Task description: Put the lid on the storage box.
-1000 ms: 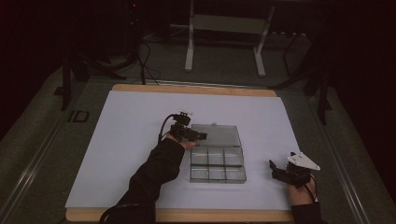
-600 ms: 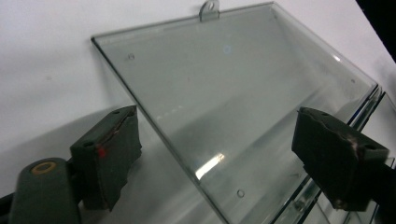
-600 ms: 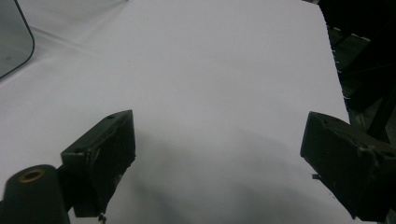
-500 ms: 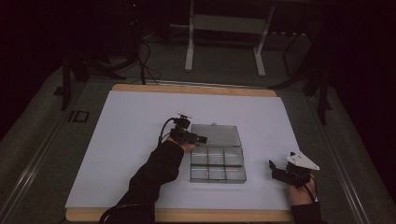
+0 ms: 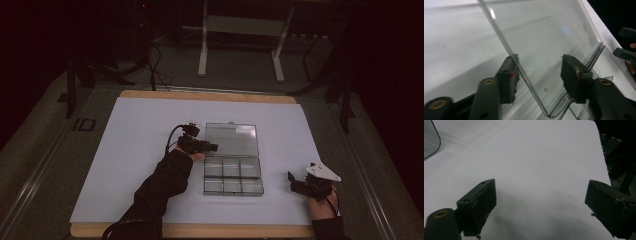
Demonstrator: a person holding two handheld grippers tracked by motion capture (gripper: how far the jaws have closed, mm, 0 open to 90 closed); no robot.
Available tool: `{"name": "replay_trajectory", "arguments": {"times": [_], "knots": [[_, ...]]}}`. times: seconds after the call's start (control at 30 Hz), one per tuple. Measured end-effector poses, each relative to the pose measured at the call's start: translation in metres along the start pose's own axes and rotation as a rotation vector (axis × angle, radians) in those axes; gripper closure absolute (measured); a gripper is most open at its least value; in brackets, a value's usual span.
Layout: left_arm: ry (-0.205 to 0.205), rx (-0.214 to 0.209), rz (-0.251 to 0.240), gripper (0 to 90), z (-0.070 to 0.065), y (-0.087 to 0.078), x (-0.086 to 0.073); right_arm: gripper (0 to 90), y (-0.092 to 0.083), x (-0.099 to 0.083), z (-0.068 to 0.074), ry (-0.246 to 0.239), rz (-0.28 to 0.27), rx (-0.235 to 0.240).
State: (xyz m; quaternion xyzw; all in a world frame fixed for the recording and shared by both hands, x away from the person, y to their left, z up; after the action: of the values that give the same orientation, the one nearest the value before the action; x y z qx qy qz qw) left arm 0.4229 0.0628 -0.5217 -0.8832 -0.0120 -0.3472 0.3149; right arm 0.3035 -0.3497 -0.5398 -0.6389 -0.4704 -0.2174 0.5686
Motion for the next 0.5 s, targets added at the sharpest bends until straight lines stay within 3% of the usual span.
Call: {"name": "replay_trajectory", "arguments": {"times": [0.13, 0.27, 0.5], "knots": [[0.043, -0.011, -0.025, 60.7, -0.002, -0.008, 0.001, 10.1, 0.001, 0.001, -0.001, 0.005, 0.009, 0.011], [0.057, -0.036, -0.044, 68.7, -0.002, -0.015, 0.001, 10.1, 0.0, 0.005, 0.001, 0.015, 0.016, 0.04], [0.105, -0.054, -0.053, 76.6, -0.006, -0.023, 0.0, 10.1, -0.006, 0.022, 0.005, 0.012, -0.018, 0.086]]}}
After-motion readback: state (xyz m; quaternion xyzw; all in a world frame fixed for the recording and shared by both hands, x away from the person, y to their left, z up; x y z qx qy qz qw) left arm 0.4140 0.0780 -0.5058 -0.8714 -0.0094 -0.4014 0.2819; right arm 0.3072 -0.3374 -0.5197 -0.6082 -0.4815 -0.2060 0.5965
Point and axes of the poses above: each handheld gripper's, and its own axes: y roughly forward along the jaws, x roughly out of its top, z roughly to its left, the point moved 1 cm from there along y, roughly forward along the jaws, and after that the axes turned 6 degrees about -x, right-handed, at the moved point
